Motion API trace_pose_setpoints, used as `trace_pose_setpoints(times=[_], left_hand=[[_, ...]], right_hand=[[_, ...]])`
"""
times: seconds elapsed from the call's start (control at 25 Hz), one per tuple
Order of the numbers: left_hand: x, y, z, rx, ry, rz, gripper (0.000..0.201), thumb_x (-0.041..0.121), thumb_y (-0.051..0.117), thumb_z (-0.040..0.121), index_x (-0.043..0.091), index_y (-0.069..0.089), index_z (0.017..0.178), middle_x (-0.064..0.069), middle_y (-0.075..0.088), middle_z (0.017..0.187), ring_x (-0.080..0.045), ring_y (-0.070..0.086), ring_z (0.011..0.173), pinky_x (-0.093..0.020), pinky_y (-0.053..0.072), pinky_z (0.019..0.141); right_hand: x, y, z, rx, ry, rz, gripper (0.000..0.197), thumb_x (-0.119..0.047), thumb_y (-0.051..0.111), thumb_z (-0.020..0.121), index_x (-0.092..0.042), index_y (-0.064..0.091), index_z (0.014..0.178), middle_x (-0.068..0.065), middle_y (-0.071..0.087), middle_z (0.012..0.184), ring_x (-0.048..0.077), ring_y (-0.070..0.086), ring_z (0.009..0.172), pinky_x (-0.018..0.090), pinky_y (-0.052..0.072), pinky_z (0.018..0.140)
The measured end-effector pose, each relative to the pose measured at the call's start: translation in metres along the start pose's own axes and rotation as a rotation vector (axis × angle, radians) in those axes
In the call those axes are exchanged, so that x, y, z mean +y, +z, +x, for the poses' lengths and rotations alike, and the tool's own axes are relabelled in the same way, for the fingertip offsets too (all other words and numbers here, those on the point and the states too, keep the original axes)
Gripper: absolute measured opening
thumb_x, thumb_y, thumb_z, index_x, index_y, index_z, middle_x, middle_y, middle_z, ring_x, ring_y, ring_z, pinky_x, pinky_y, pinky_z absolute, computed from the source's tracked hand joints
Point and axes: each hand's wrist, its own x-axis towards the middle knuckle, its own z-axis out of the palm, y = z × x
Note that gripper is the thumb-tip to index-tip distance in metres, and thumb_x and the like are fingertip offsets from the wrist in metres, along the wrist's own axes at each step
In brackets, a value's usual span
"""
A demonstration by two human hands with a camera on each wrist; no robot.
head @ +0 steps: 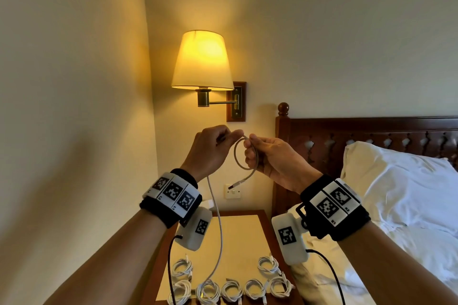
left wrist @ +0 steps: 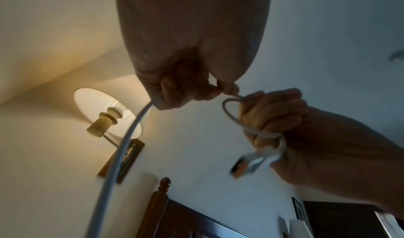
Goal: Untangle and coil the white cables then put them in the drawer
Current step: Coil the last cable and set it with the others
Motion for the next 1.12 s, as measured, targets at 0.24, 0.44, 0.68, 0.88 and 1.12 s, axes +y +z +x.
trace_pose_setpoints(times=[0.24, 0.44, 0.68, 0.88, 1.12], left_hand=[[-0.043, 0.021, -0.041, -0.119, -0.286, -0.395, 0.038, 0.032, 0.04, 0.102, 0.014, 0.047, 0.069, 0.008, 0.036, 0.054, -0.01, 0.029, 0.045, -0.025, 0.026, 0.045], [-0.042, 0.024, -0.065, -0.469, -0.259, -0.085, 0.045, 0.031, 0.043, 0.1, 0.019, 0.044, 0.057, 0.007, 0.037, 0.049, -0.012, 0.033, 0.048, -0.031, 0.03, 0.057], [0.039, 0.003, -0.036, -0.468, 0.056, 0.132, 0.04, 0.033, 0.048, 0.099, 0.025, 0.051, 0.06, 0.01, 0.049, 0.052, -0.004, 0.042, 0.043, -0.022, 0.035, 0.05], [0.026, -0.005, -0.022, -0.137, 0.158, 0.261, 0.033, 0.044, 0.046, 0.098, 0.029, 0.051, 0.068, 0.017, 0.048, 0.056, -0.004, 0.051, 0.053, -0.027, 0.044, 0.054], [-0.004, 0.003, -0.013, -0.139, 0.058, 0.071, 0.051, 0.059, 0.039, 0.089, 0.015, 0.053, 0.068, 0.006, 0.046, 0.057, -0.008, 0.042, 0.054, -0.026, 0.036, 0.057]], right_hand=[[-0.013, -0.008, -0.001, 0.019, 0.051, 0.328, 0.028, -0.025, 0.041, 0.102, -0.012, 0.059, 0.085, -0.002, 0.054, 0.065, 0.008, 0.052, 0.057, 0.018, 0.048, 0.059], [-0.01, -0.02, 0.004, 0.145, -0.096, 0.091, 0.025, -0.023, 0.047, 0.1, -0.005, 0.064, 0.096, 0.006, 0.068, 0.078, 0.015, 0.066, 0.07, 0.025, 0.056, 0.067], [0.023, -0.005, 0.01, 0.194, -0.216, -0.399, 0.025, -0.022, 0.057, 0.097, 0.0, 0.069, 0.095, 0.008, 0.073, 0.078, 0.016, 0.069, 0.072, 0.022, 0.055, 0.065], [0.024, -0.007, 0.005, 0.148, -0.212, -0.365, 0.027, -0.017, 0.048, 0.101, 0.001, 0.068, 0.099, 0.01, 0.072, 0.077, 0.018, 0.069, 0.069, 0.026, 0.057, 0.066], [0.025, -0.002, 0.001, 0.11, -0.066, -0.243, 0.036, -0.027, 0.043, 0.103, -0.003, 0.067, 0.092, 0.004, 0.065, 0.066, 0.014, 0.058, 0.059, 0.025, 0.051, 0.063]])
